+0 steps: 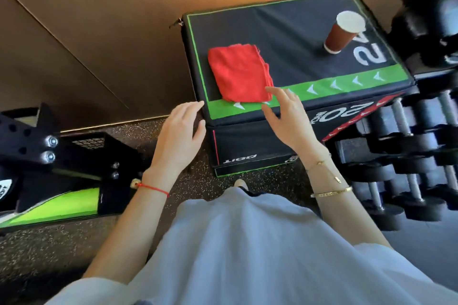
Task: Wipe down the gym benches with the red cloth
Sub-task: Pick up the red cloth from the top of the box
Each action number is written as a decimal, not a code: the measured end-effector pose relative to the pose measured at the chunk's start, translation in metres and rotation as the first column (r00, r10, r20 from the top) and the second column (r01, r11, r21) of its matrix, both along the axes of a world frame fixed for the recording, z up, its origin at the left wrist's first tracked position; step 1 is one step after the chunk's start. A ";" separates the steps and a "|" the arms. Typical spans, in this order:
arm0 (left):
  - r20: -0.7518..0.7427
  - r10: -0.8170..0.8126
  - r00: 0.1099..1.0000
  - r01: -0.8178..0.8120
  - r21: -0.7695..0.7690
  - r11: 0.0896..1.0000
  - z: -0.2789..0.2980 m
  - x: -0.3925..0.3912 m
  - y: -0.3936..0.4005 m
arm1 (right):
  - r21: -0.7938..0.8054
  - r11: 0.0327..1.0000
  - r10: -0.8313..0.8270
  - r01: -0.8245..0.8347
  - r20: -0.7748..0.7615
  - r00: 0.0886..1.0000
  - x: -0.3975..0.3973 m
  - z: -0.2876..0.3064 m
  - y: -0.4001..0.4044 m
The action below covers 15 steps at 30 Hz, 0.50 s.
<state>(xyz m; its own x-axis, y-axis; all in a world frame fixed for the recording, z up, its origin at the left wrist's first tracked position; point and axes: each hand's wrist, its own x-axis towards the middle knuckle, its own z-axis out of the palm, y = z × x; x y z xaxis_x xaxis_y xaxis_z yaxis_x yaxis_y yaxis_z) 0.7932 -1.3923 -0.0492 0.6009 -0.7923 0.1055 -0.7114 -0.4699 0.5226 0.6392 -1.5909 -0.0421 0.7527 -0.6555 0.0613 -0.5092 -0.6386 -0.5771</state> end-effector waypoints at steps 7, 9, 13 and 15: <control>0.029 0.092 0.995 -0.093 0.025 0.995 -0.020 0.015 -0.065 | -0.001 0.996 0.087 -0.087 -0.084 0.993 0.069 -0.016 -0.077; 0.035 0.100 0.994 -0.101 0.052 0.993 -0.025 0.017 -0.073 | 0.004 0.996 0.092 -0.093 -0.137 0.986 0.083 -0.024 -0.087; 0.025 0.126 0.992 -0.128 0.097 0.987 -0.032 0.019 -0.083 | -0.014 0.996 0.080 -0.085 -0.232 0.970 0.101 -0.038 -0.096; 0.014 0.133 0.991 -0.134 0.107 0.985 -0.033 0.021 -0.085 | -0.048 0.995 0.075 -0.089 -0.239 0.968 0.105 -0.043 -0.097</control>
<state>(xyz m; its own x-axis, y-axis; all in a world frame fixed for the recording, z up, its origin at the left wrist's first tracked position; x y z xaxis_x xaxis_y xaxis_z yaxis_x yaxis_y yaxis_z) 0.8137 -1.4769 -0.0822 0.7017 -0.7119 0.0287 -0.6418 -0.6142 0.4592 0.7443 -1.6879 -0.0847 0.8014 -0.5915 -0.0889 -0.5712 -0.7127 -0.4071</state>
